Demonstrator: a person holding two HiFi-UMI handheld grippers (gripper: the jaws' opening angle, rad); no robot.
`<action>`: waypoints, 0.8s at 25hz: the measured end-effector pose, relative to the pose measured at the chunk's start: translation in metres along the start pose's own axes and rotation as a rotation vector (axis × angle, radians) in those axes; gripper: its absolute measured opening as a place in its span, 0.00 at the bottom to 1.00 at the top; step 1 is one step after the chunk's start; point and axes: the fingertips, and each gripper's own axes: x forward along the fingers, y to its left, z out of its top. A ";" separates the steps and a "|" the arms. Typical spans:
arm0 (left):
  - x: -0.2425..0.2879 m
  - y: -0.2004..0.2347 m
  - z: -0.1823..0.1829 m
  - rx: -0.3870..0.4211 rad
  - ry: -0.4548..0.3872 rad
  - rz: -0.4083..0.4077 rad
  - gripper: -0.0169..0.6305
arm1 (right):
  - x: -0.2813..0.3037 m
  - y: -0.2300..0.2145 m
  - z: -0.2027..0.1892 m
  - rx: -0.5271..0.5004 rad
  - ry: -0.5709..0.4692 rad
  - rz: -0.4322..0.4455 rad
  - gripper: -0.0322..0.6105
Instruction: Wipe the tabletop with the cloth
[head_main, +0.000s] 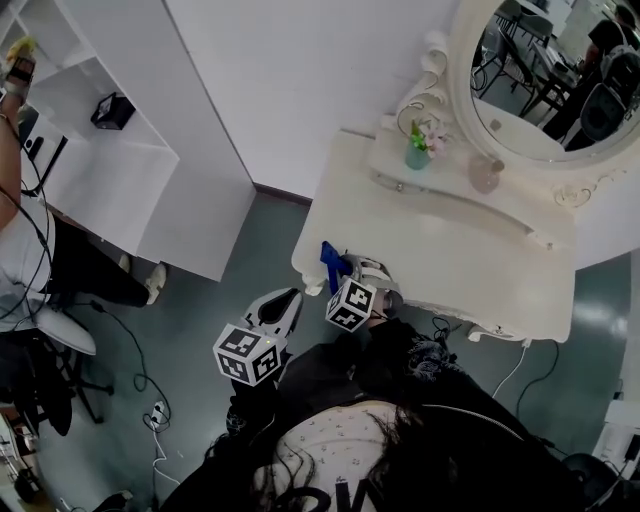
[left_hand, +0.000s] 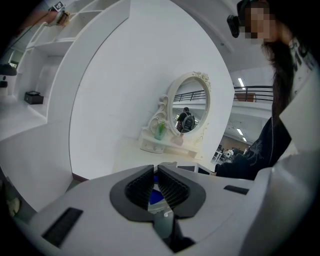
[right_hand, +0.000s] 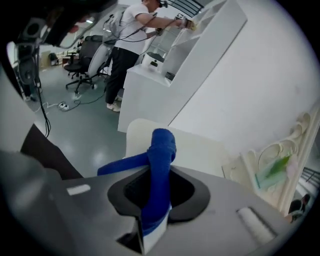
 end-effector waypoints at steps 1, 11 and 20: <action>0.002 0.000 0.000 0.001 0.002 -0.005 0.03 | -0.001 0.001 -0.001 -0.026 -0.004 -0.009 0.17; 0.036 -0.027 0.000 0.041 0.048 -0.135 0.03 | -0.019 -0.023 -0.050 0.096 0.067 -0.080 0.16; 0.075 -0.075 -0.002 0.102 0.092 -0.267 0.03 | -0.055 -0.051 -0.142 0.247 0.188 -0.175 0.16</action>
